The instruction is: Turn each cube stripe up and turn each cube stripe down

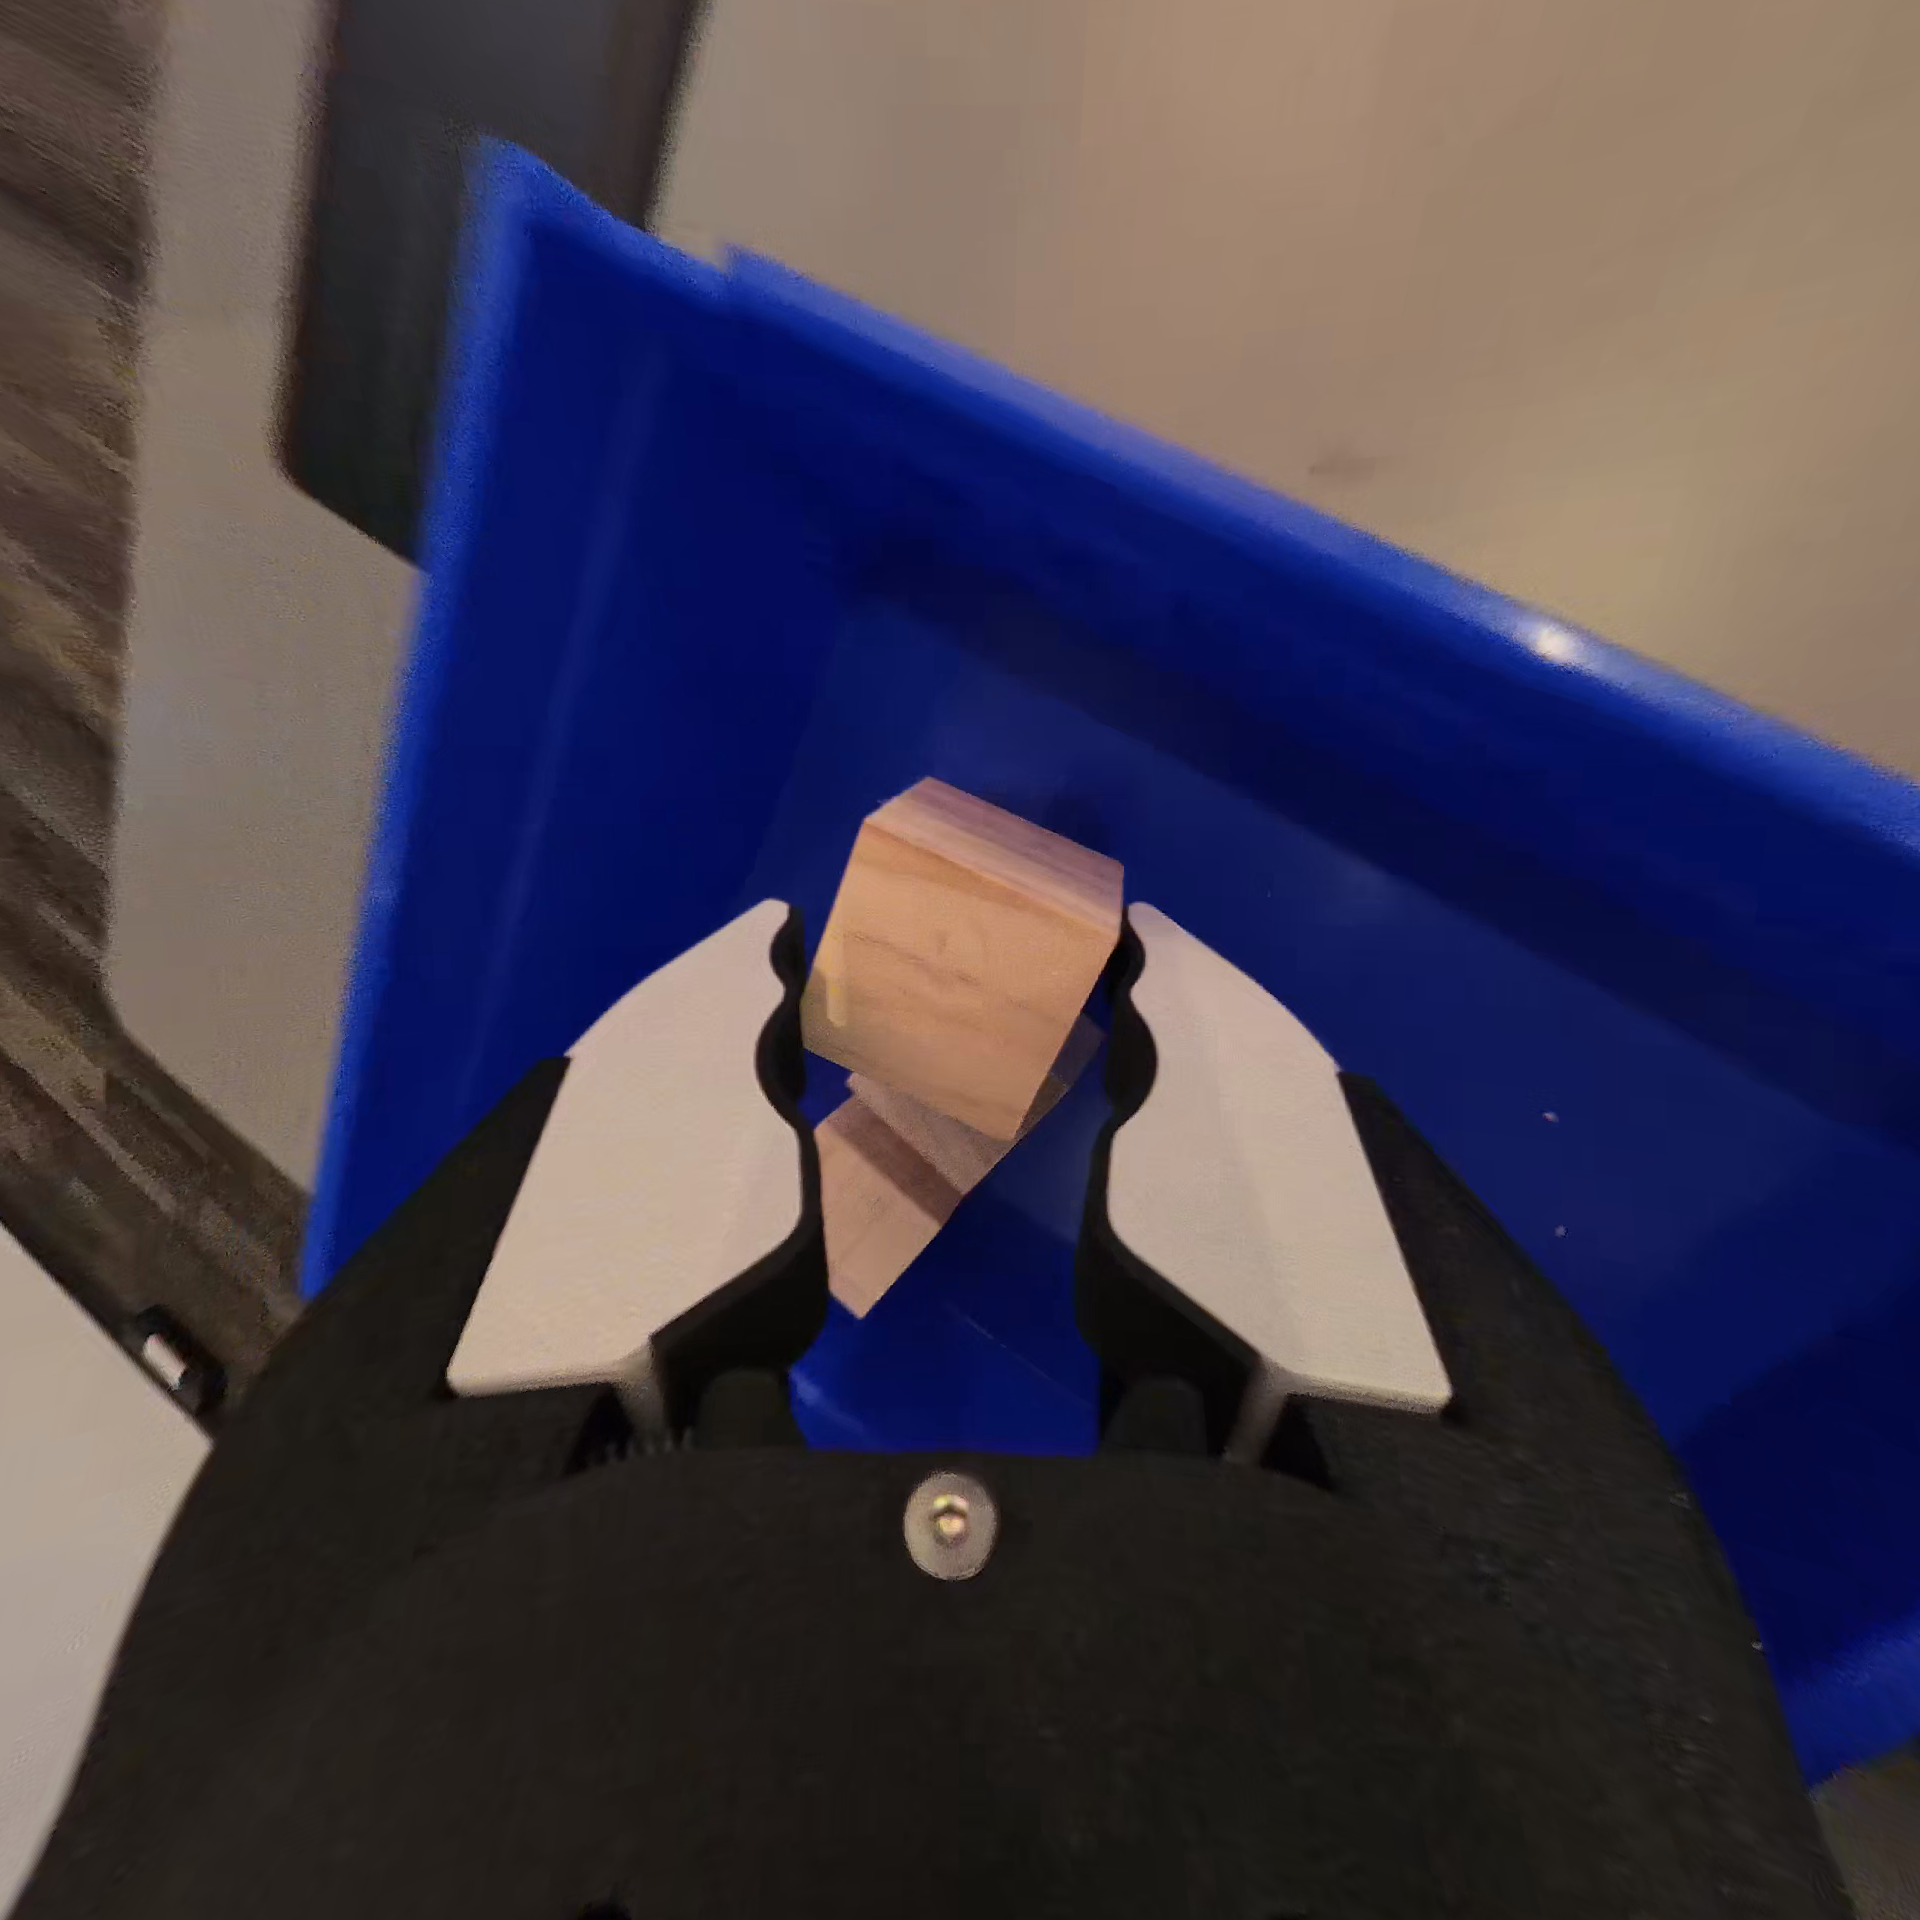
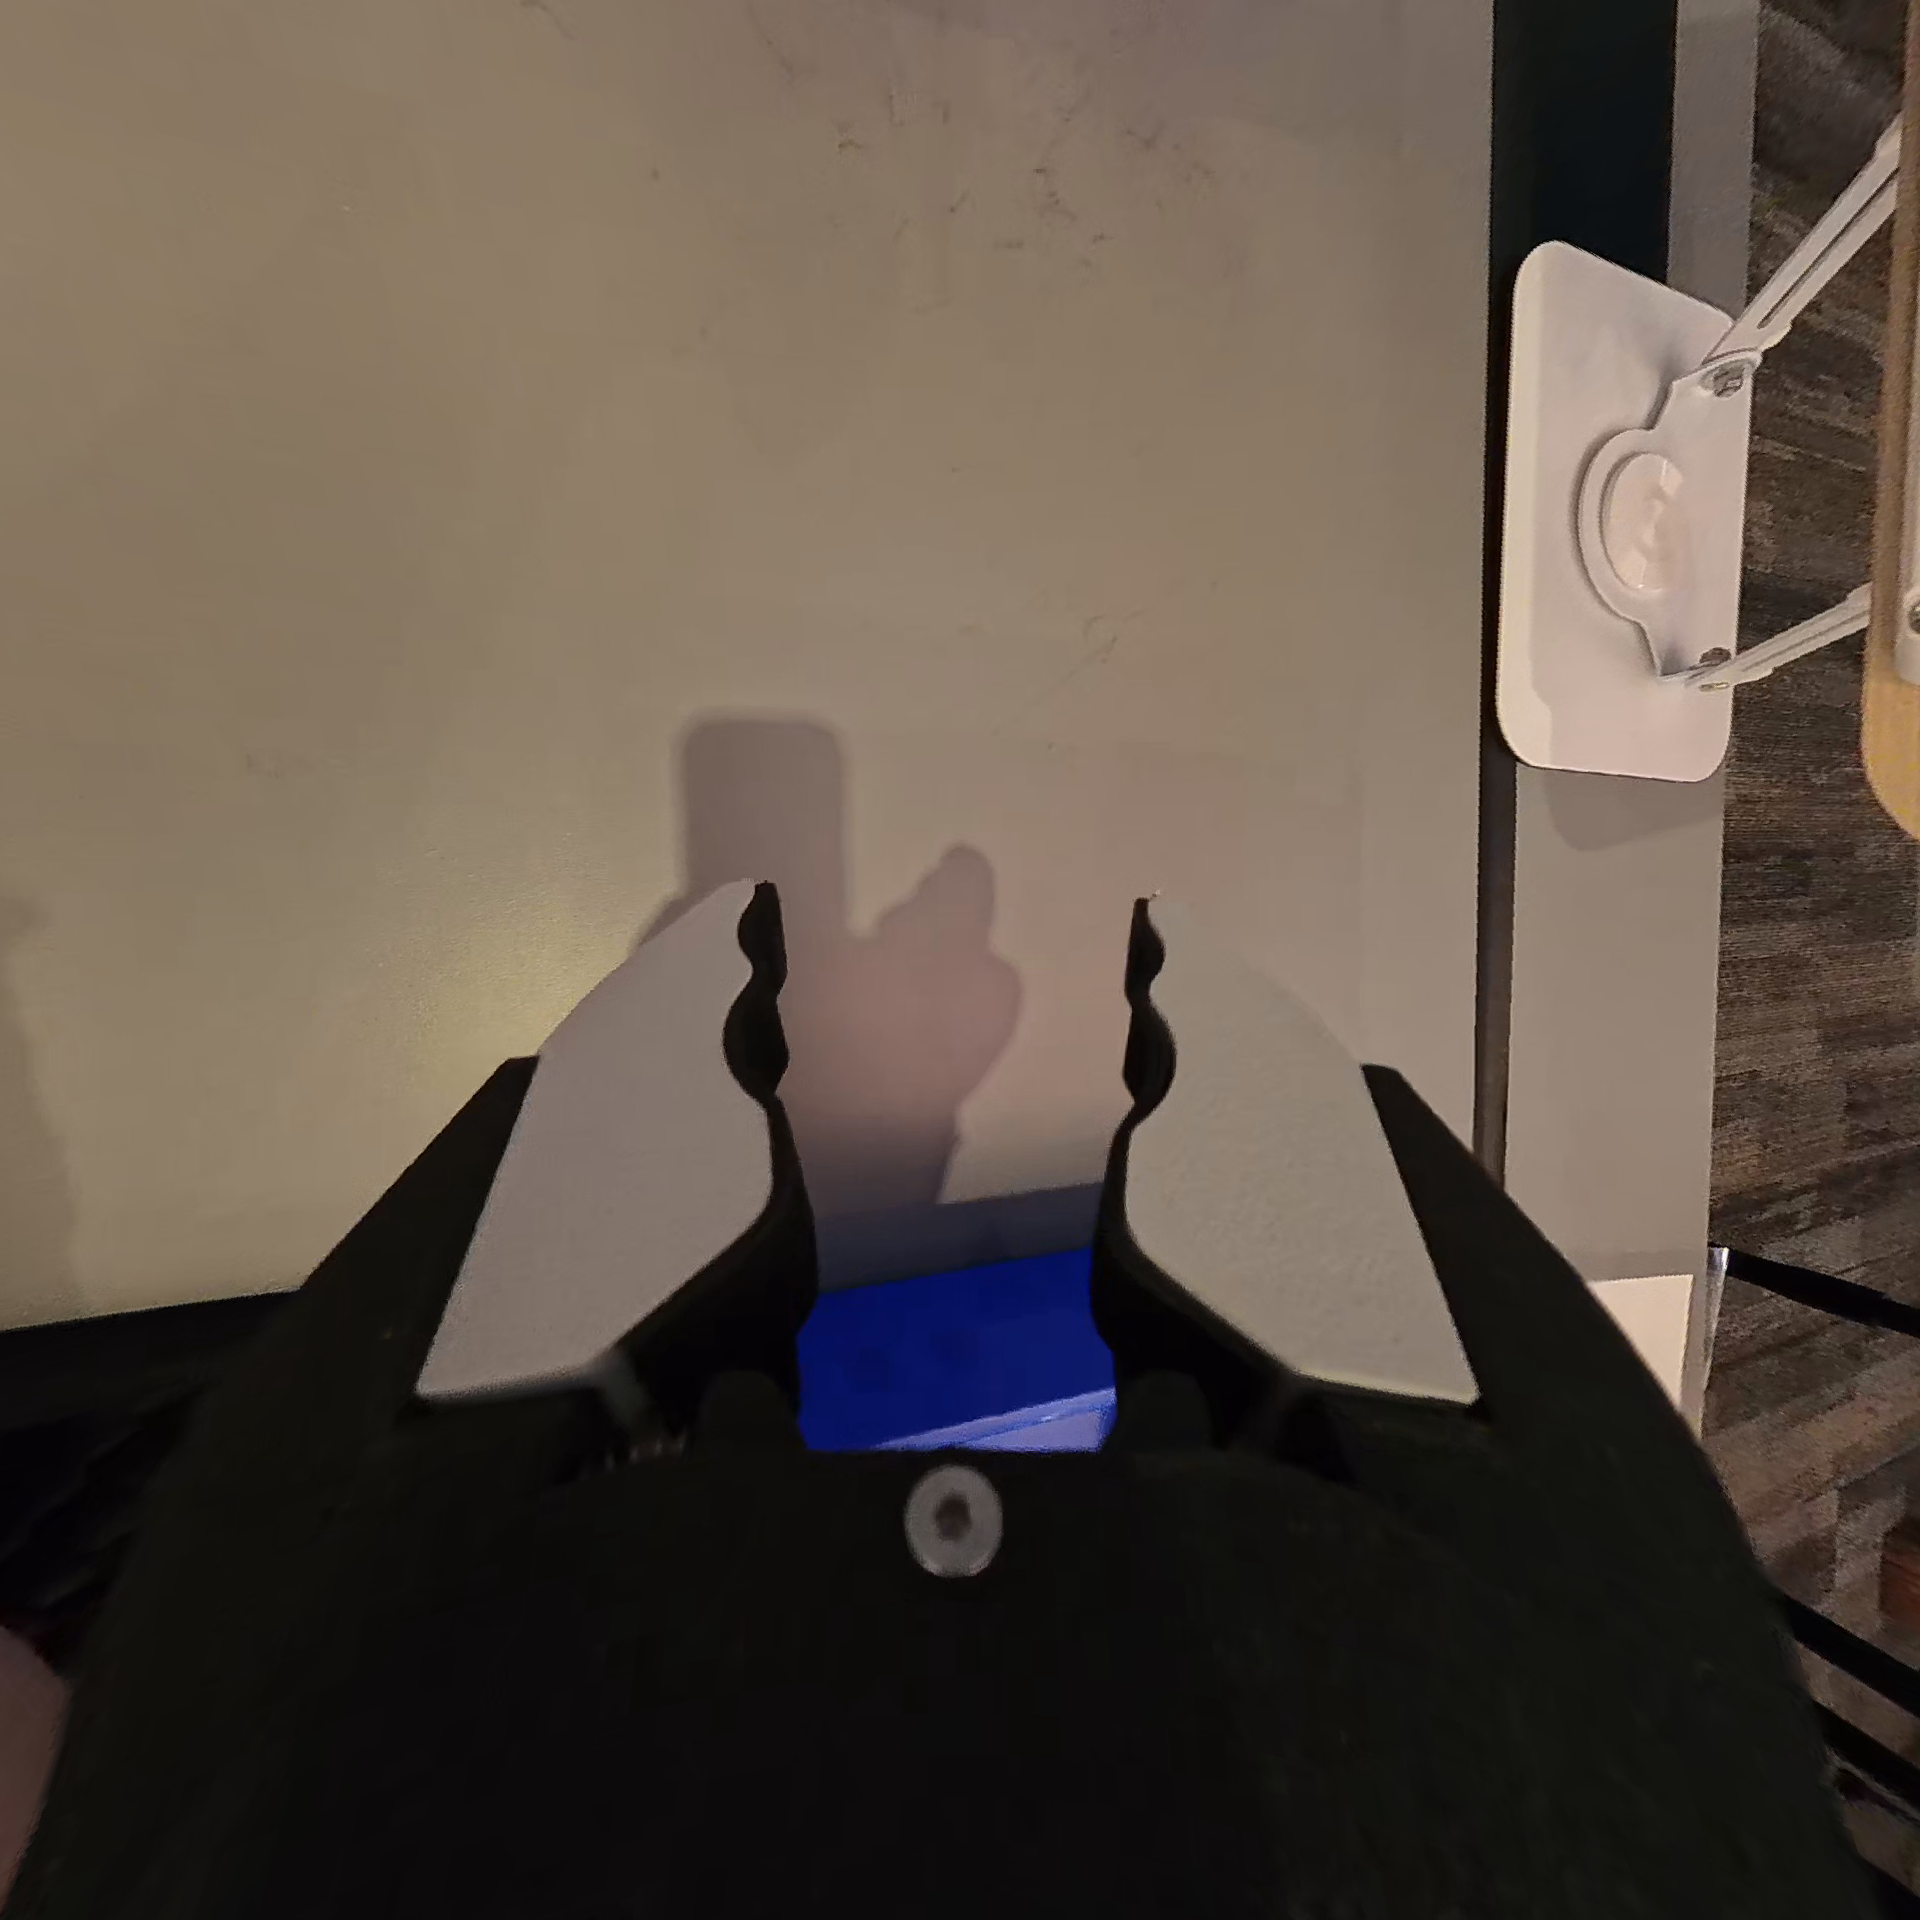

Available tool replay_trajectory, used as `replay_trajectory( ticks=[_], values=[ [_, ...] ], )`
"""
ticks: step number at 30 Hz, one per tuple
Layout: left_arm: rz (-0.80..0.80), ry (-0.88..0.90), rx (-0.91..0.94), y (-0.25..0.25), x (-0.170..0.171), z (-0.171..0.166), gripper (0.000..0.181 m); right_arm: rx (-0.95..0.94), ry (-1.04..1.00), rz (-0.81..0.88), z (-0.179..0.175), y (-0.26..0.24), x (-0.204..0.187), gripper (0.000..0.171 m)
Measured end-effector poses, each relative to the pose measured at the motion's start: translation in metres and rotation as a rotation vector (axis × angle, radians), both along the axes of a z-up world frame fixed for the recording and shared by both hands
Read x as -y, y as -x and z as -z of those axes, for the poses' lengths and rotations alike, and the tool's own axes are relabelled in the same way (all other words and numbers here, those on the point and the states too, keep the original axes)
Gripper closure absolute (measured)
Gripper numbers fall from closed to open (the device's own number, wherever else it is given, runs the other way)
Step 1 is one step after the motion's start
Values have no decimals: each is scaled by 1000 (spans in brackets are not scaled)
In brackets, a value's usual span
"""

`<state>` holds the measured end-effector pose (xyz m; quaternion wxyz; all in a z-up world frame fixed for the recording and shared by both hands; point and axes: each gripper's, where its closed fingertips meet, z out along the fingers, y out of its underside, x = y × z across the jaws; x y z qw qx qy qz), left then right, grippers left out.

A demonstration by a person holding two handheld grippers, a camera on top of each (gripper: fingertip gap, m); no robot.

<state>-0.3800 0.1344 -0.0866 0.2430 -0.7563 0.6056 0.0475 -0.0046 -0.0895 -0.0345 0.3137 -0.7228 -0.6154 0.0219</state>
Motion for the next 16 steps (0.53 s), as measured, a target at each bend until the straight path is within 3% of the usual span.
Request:
replay_trajectory(
  ticks=[4, 8, 12, 16],
  values=[
    [-6, -115, 297, -17, 12, -73, 125, -15, -35, -23, -2, 10, -5, 110],
    [103, -85, 656, -64, 54, -143, 126, -34, -145, -44, -9, 33, -20, 114],
    [258, 207, 1058, -127, 118, -195, 127, -180, -415, -71, -47, 77, -35, 117],
    [383, 596, 1209, -175, 177, -204, 127, -359, -682, -104, -95, 117, -20, 109]
  ],
)
